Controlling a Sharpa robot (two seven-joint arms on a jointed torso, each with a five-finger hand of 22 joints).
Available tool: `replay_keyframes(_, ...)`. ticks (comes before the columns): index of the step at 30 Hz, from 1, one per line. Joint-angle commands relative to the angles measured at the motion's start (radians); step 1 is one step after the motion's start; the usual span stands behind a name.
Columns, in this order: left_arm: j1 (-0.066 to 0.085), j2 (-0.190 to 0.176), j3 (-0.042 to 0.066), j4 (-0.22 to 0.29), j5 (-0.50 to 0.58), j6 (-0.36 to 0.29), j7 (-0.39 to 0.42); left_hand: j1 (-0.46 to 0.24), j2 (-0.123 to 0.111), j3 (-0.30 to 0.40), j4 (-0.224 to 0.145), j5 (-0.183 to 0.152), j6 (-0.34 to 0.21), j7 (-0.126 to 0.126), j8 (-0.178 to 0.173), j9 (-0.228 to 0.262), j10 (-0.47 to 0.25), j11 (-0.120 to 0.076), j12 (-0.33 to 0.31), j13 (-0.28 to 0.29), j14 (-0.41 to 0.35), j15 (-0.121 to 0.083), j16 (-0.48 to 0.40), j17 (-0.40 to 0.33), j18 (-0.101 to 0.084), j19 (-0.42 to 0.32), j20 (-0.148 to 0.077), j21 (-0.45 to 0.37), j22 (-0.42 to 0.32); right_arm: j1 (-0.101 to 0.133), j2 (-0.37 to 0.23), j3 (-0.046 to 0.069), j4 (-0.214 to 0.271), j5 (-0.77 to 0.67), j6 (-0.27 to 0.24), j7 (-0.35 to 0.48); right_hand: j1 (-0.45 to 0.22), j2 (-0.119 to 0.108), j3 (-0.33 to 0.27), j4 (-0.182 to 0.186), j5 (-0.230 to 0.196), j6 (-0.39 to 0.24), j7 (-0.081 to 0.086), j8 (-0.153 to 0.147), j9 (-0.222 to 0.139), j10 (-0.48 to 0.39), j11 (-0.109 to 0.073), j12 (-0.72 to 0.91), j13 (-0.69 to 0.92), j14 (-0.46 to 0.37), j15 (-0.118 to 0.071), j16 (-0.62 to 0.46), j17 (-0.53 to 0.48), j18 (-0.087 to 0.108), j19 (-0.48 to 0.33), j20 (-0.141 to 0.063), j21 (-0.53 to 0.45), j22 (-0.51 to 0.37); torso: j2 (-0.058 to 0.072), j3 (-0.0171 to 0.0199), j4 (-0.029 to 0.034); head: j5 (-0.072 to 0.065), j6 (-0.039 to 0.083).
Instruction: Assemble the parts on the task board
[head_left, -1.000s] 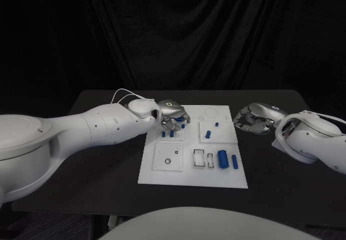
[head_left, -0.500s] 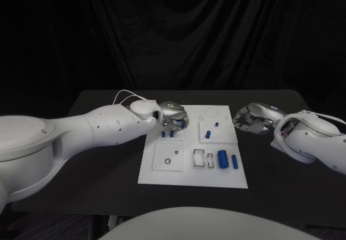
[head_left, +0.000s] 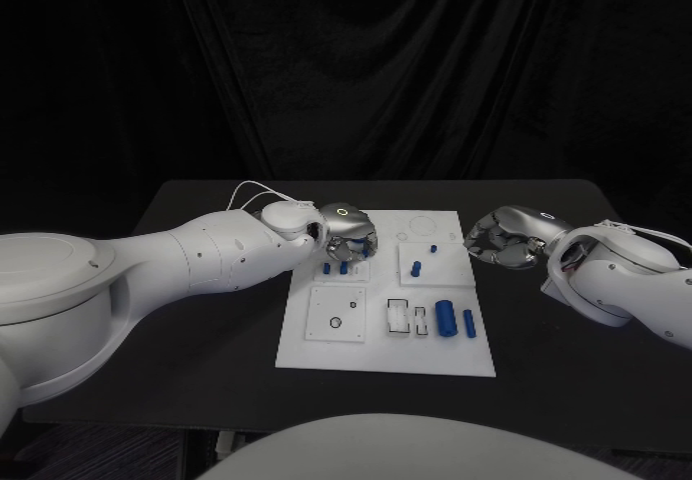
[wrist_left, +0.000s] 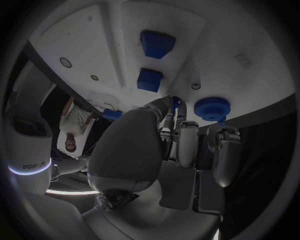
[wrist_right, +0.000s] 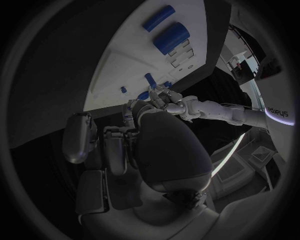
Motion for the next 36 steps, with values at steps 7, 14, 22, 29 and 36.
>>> replay_keyframes(7,-0.008,-0.014,-0.002,0.007,-0.005,-0.032,0.016,0.013,0.012,0.006,-0.016,0.007,0.025,0.004,0.008,0.002,0.057,-0.001,0.005,-0.002,0.006,-0.007,0.001,0.004,-0.006,0.103,0.022,-0.003,0.263,-0.002,-0.002,0.001,0.002,-0.001,0.009,-0.016,-0.009,0.000,0.006,-0.002,0.006,-0.003,0.000,-0.002,-0.001,0.099,0.006,-0.001,0.257,0.100,0.006,-0.007,0.248,0.009,-0.006,-0.001,-0.005,0.168,0.000,0.0000,-0.0004,0.000,0.000)
replay_keyframes(14,-0.007,-0.051,-0.001,0.050,-0.005,-0.092,0.014,0.015,0.009,0.004,-0.022,0.013,0.031,0.007,0.009,0.002,0.072,0.001,0.007,-0.001,0.010,-0.006,0.003,0.006,-0.006,0.103,0.025,-0.003,0.263,-0.002,-0.006,0.001,0.002,-0.001,0.010,-0.016,-0.009,0.000,0.006,-0.002,0.006,-0.003,0.000,-0.002,-0.001,0.099,0.006,-0.001,0.257,0.100,0.006,-0.007,0.248,0.009,-0.006,-0.001,-0.005,0.168,0.000,0.0003,0.0004,-0.005,0.000)
replay_keyframes(22,0.007,-0.131,0.013,0.142,-0.005,-0.191,-0.001,0.014,0.004,0.001,-0.025,0.019,0.041,0.008,0.012,0.003,0.086,0.002,0.007,-0.002,0.013,-0.004,0.001,0.004,-0.006,0.103,0.024,-0.003,0.263,-0.002,-0.012,0.001,0.003,-0.001,0.012,-0.018,-0.009,0.000,0.006,-0.002,0.006,-0.003,0.000,-0.002,-0.001,0.099,0.006,-0.001,0.257,0.100,0.006,-0.007,0.248,0.009,-0.006,-0.001,-0.005,0.168,-0.001,0.0002,0.0015,-0.006,0.000)
replay_keyframes(29,0.028,-0.206,0.016,0.220,-0.005,-0.210,-0.020,0.014,0.003,0.001,-0.025,0.020,0.044,0.008,0.013,0.003,0.090,0.002,0.007,-0.002,0.007,-0.004,-0.006,-0.010,-0.006,0.103,0.023,-0.003,0.263,-0.002,-0.014,0.001,0.001,-0.001,0.017,-0.020,-0.010,0.000,0.007,-0.003,0.005,-0.003,0.000,-0.001,-0.001,0.098,0.007,-0.001,0.256,0.099,0.006,-0.008,0.247,0.009,-0.006,-0.001,-0.005,0.168,0.000,0.0001,0.0004,0.003,0.000)
replay_keyframes(36,0.032,-0.242,0.013,0.252,-0.005,-0.182,-0.040,0.012,0.004,0.000,-0.024,0.020,0.048,0.008,0.013,0.002,0.098,0.001,0.007,-0.001,0.003,-0.002,-0.012,-0.019,-0.006,0.103,0.014,-0.003,0.263,-0.003,-0.010,0.001,-0.001,-0.001,0.020,-0.019,-0.010,0.000,0.007,-0.003,0.005,-0.003,0.000,-0.001,-0.001,0.098,0.007,-0.001,0.256,0.099,0.006,-0.008,0.247,0.009,-0.006,-0.001,-0.005,0.168,-0.001,0.0006,0.0022,0.006,0.000)
